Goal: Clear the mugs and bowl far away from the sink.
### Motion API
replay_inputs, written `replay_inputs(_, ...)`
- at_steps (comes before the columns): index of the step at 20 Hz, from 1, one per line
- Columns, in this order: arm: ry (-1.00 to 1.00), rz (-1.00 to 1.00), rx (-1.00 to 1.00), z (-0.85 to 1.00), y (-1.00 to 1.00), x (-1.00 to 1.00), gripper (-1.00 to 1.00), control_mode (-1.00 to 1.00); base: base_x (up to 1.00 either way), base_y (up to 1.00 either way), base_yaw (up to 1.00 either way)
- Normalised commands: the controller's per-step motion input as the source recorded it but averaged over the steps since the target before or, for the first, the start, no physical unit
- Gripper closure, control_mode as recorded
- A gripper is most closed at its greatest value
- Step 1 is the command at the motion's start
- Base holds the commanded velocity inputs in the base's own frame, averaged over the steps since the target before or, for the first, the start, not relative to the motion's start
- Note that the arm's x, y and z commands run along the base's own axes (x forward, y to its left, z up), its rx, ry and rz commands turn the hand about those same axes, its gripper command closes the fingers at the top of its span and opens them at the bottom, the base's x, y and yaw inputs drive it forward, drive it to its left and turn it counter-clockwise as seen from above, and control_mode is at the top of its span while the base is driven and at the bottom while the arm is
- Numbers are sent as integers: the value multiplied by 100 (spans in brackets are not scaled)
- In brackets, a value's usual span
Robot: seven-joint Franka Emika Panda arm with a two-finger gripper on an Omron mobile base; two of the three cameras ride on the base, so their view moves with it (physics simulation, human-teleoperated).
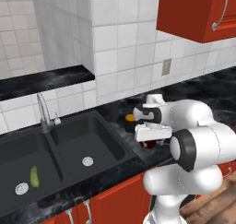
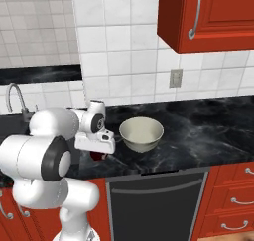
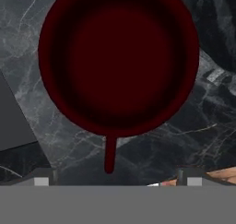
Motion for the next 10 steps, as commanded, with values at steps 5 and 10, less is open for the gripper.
replay_inputs(5, 3, 0, 0, -13, 0, 24, -100, -100, 0, 0, 0)
replay_inputs(10, 6, 0, 1, -7, 0, 7, -100, -100, 0, 0, 0)
